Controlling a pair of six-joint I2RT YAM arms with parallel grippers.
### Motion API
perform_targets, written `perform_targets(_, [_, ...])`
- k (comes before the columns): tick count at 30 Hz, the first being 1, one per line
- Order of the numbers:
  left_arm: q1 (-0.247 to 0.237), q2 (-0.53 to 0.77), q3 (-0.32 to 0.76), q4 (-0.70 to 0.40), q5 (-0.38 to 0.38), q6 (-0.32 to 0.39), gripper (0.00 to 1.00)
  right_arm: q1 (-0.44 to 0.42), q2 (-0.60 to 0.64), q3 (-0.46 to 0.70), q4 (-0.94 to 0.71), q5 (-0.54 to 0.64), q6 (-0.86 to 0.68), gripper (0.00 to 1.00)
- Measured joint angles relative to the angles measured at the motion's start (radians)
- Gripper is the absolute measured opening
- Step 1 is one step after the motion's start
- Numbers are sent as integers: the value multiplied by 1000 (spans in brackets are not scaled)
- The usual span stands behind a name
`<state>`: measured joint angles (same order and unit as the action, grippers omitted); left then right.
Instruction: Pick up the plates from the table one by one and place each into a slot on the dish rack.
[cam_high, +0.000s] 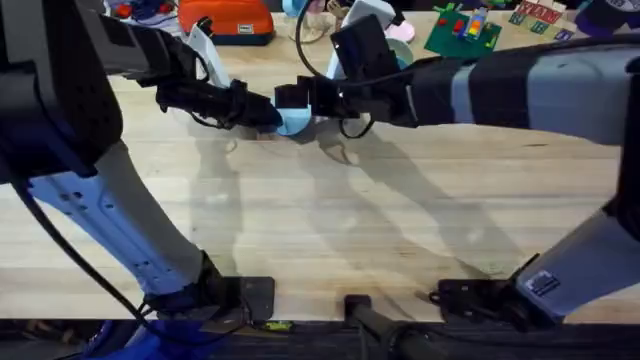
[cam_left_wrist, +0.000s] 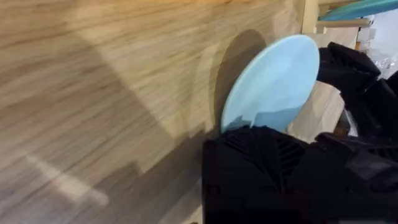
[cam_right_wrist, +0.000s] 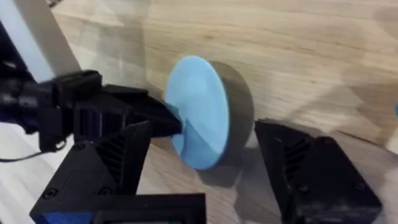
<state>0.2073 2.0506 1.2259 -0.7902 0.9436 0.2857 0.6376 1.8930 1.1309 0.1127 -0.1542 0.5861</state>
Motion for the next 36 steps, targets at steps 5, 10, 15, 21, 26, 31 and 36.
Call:
perform_targets(5, [0, 0, 0, 0, 0, 0, 41, 3, 33, 2, 36, -19, 40, 994])
perform_targets(10, [0, 0, 0, 0, 0, 0, 41, 5, 45, 3, 45, -19, 58, 993])
perform_targets(15, [0, 0, 0, 0, 0, 0, 41, 6, 45, 3, 48, -19, 74, 900])
perform_targets(21, [0, 0, 0, 0, 0, 0, 41, 8, 49, 4, 52, -21, 107, 643])
perform_targets(26, [0, 0, 0, -1, 0, 0, 41, 15, 79, 5, 58, -25, 122, 411])
perform_targets(31, [1, 0, 1, -2, 1, 0, 41, 14, 84, 5, 78, -34, 131, 114])
perform_targets(36, [12, 0, 8, -6, 13, 0, 41, 13, 74, 18, 86, -54, 140, 39])
